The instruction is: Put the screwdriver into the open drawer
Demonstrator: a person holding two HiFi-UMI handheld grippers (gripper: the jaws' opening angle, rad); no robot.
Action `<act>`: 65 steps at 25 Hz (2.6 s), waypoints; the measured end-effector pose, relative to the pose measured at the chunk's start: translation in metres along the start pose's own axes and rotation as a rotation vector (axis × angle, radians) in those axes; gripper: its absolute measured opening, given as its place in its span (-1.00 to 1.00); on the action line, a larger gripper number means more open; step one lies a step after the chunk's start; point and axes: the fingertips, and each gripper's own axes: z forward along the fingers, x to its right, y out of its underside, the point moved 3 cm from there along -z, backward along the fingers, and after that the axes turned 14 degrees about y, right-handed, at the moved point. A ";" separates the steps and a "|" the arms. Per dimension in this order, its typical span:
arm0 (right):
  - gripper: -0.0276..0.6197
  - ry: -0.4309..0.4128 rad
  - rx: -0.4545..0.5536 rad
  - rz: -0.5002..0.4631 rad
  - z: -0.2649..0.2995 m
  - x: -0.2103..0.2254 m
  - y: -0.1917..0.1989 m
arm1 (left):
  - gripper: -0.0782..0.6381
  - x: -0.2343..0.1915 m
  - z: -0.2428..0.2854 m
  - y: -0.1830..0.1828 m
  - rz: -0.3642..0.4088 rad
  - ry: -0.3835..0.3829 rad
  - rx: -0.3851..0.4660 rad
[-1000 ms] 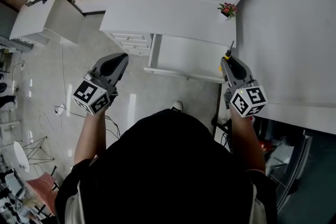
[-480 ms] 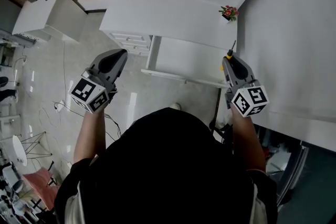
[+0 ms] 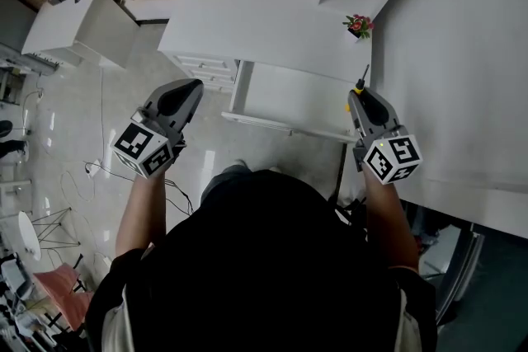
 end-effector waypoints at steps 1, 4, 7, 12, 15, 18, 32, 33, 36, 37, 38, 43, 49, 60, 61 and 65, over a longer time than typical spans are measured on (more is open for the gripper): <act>-0.66 0.000 0.002 0.000 0.000 0.000 -0.001 | -0.74 0.000 -0.001 0.000 0.001 0.001 0.001; -0.66 0.004 0.000 0.000 -0.001 -0.004 -0.001 | -0.74 -0.001 -0.005 0.003 -0.006 0.005 0.002; -0.66 0.004 -0.006 -0.007 0.002 -0.011 -0.002 | -0.74 -0.006 -0.008 0.007 -0.026 0.011 -0.003; -0.66 0.025 -0.004 -0.033 0.012 -0.011 -0.007 | -0.74 -0.024 0.001 0.013 -0.027 0.040 0.010; -0.66 0.043 -0.008 -0.035 0.020 -0.010 -0.011 | -0.74 -0.037 0.008 0.010 -0.026 0.057 0.016; -0.66 0.057 -0.017 -0.038 0.029 -0.009 -0.014 | -0.74 -0.049 0.016 0.006 -0.032 0.072 0.011; -0.66 0.095 -0.018 0.003 0.076 0.012 -0.022 | -0.74 -0.098 0.055 0.001 -0.045 0.123 0.002; -0.66 0.095 -0.019 0.005 0.080 0.013 -0.022 | -0.74 -0.101 0.058 0.000 -0.047 0.125 0.000; -0.66 0.096 -0.023 0.008 0.089 0.018 -0.026 | -0.74 -0.112 0.065 -0.003 -0.042 0.129 0.000; -0.66 0.097 -0.023 0.009 0.092 0.020 -0.028 | -0.74 -0.116 0.068 -0.005 -0.041 0.128 0.001; -0.66 0.099 -0.022 0.012 0.095 0.023 -0.029 | -0.74 -0.119 0.071 -0.007 -0.041 0.126 0.000; -0.66 0.113 -0.035 0.023 0.109 0.037 -0.030 | -0.74 -0.136 0.088 -0.012 -0.037 0.131 0.007; -0.66 0.130 -0.040 0.032 0.122 0.043 -0.035 | -0.74 -0.150 0.104 -0.016 -0.054 0.149 0.005; -0.66 0.138 -0.050 0.033 0.147 0.050 -0.037 | -0.74 -0.173 0.127 -0.013 -0.044 0.183 0.008; -0.66 0.139 -0.054 0.035 0.148 0.051 -0.036 | -0.74 -0.175 0.128 -0.013 -0.044 0.184 0.006; -0.66 0.137 -0.068 0.038 0.159 0.052 -0.032 | -0.74 -0.183 0.134 -0.012 -0.049 0.190 0.001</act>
